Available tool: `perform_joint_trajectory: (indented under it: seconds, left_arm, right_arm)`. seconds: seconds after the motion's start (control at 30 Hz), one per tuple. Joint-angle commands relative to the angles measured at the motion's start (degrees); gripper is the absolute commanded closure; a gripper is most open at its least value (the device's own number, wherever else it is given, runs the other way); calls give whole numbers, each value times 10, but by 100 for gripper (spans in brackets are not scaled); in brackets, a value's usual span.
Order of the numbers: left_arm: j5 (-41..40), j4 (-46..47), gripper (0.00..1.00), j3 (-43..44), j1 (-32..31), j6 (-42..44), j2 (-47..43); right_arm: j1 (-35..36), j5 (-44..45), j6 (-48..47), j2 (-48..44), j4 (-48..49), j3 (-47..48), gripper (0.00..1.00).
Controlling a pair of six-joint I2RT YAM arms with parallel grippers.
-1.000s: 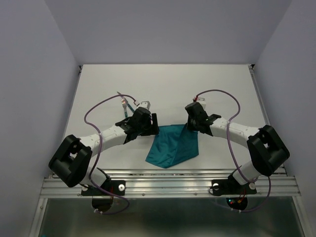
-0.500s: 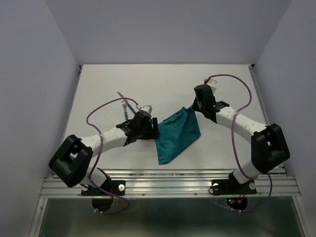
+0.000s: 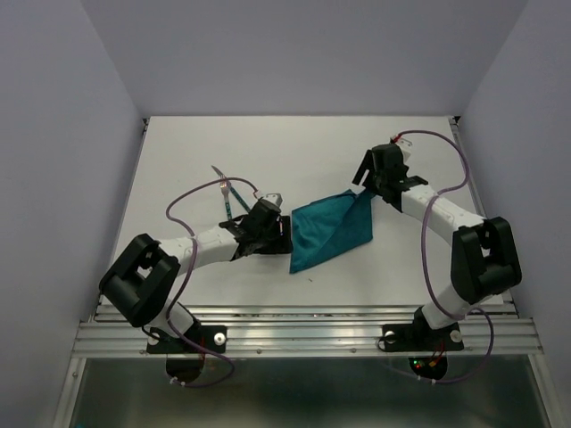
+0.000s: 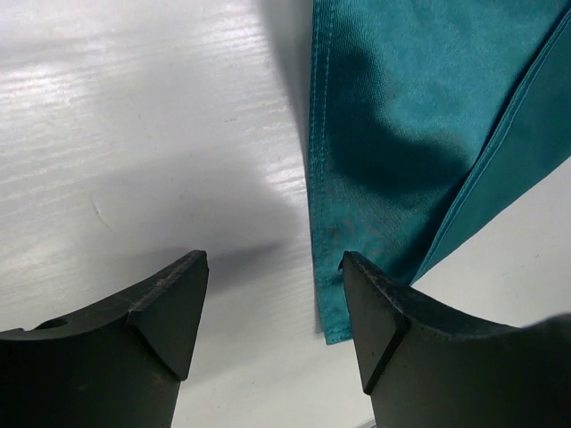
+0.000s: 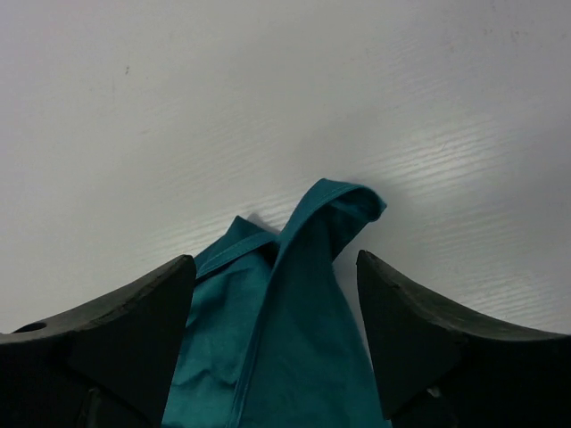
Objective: Fold the napkin into a case and place the utensils inside
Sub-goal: Move the crumpled napkin to the corner of the board, then pick up the crumpled napkin from the center of the board.
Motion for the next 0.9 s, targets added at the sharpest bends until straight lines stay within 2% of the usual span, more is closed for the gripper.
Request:
perform_joint_trajectory:
  seconds: [0.0, 0.17, 0.43, 0.6, 0.7, 0.73, 0.83, 0.87]
  left_arm:
    - [-7, -8, 28, 63, -4, 6, 18]
    - [-36, -17, 27, 124, 1, 6, 79]
    - [-16, -18, 24, 230, 29, 10, 177]
    - [-12, -21, 26, 262, 31, 13, 219]
    - [14, -12, 38, 272, 35, 10, 230]
    - [20, -11, 49, 277, 35, 10, 232]
    - [26, -12, 73, 283, 36, 15, 230]
    - [28, -15, 88, 283, 37, 16, 224]
  right_arm:
    - [5, -45, -2, -57, -5, -24, 18]
    - [10, -83, 20, -108, -39, -72, 0]
    - [16, -110, 38, -187, -71, -136, 2]
    - [28, -123, 34, -212, -77, -156, 10]
    - [36, -125, 41, -211, -78, -170, 15]
    - [43, -127, 49, -210, -77, -173, 16]
    - [61, -132, 62, -205, -71, -180, 20]
    - [67, -133, 71, -200, -69, -181, 22]
